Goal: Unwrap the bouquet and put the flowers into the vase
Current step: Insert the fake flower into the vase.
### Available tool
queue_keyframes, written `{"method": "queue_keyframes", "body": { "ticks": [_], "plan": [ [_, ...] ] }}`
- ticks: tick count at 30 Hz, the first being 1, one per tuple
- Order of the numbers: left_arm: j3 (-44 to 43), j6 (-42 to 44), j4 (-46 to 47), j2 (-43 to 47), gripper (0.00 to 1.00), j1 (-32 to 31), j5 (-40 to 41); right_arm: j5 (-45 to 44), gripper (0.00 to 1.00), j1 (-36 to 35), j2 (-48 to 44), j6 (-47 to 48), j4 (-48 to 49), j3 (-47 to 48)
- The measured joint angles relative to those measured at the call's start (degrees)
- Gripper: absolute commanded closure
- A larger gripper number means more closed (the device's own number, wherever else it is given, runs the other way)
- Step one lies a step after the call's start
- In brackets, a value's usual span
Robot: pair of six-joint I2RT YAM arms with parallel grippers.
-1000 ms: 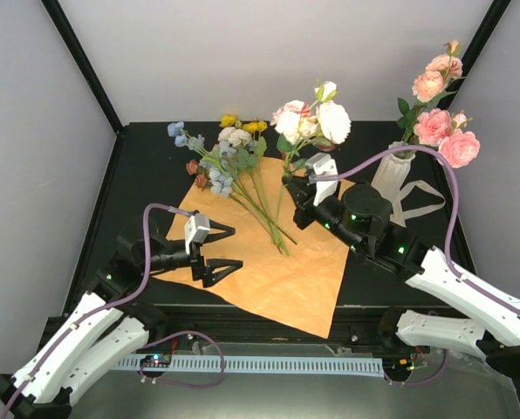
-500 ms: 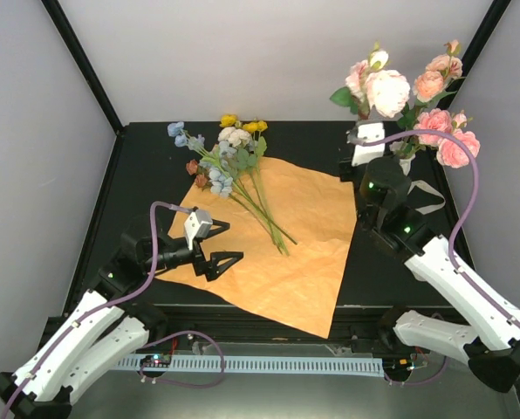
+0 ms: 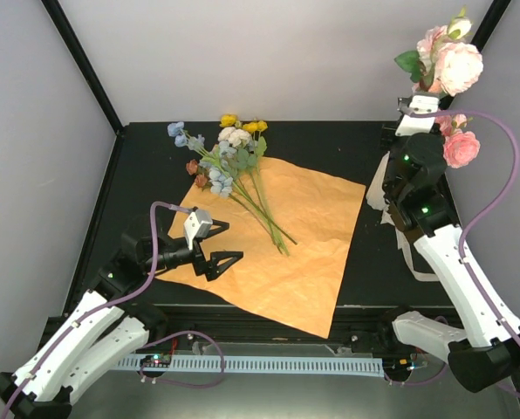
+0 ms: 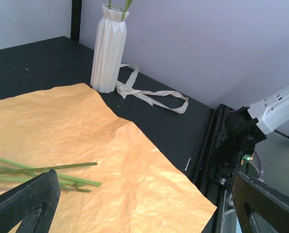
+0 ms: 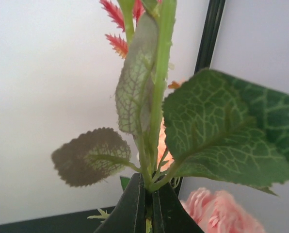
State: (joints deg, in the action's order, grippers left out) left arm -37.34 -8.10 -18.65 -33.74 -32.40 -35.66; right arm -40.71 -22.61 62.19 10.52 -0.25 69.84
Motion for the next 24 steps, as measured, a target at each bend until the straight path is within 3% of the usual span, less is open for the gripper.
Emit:
{"method": "queue_keyframes", "body": {
  "ticks": [13, 24],
  "plan": [
    [0.0, 0.0, 0.0, 0.0, 0.01, 0.0, 0.5, 0.6, 0.99, 2.6, -0.2, 4.4, 6.4, 3.4],
    [0.0, 0.0, -0.2, 0.0, 0.01, 0.0, 0.9, 7.5, 0.99, 11.3, 2.4, -2.5, 4.8, 2.3]
  ]
}}
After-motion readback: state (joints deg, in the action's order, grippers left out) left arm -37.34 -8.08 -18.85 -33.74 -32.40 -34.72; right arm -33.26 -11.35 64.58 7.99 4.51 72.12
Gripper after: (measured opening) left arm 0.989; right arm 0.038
